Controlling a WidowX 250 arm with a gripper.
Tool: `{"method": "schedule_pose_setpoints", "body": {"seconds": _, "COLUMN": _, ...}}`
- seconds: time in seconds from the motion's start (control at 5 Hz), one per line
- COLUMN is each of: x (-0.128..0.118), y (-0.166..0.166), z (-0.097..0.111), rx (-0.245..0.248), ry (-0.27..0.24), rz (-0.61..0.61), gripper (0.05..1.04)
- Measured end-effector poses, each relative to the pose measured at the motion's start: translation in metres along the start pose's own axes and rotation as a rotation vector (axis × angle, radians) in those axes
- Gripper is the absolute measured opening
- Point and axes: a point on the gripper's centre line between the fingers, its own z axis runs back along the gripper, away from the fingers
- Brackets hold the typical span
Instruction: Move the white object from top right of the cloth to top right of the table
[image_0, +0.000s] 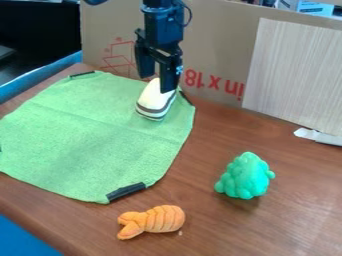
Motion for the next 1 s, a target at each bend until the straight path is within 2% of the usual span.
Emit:
{"method": "schedule_pose_setpoints", "body": {"seconds": 0.2, "x": -0.006, "y": 0.009, "z": 0.000, "rx": 0.012, "ry": -0.025, "rz": 0.028, "gripper": 1.000}}
{"method": "schedule_pose_setpoints", "body": {"seconds": 0.4, "x": -0.002, "y": 0.007, "z": 0.002, "rx": 0.005, "ry": -0.052, "rz": 0.047, "gripper": 1.000}}
{"method": "schedule_pose_setpoints", "body": {"seconds": 0.6, "x": 0.011, "y": 0.004, "z": -0.017, "rx": -0.001, "ry": -0.023, "rz": 0.073, "gripper": 1.000}}
{"method": "schedule_pose_setpoints", "body": {"seconds": 0.8, "x": 0.019, "y": 0.009, "z": -0.021, "rx": 0.019, "ry": -0.028, "rz": 0.106, "gripper": 1.000}}
{"method": "schedule_pose_setpoints", "body": {"seconds": 1.0, "x": 0.015, "y": 0.017, "z": -0.039, "rx": 0.048, "ry": 0.042, "rz": 0.123, "gripper": 1.000}}
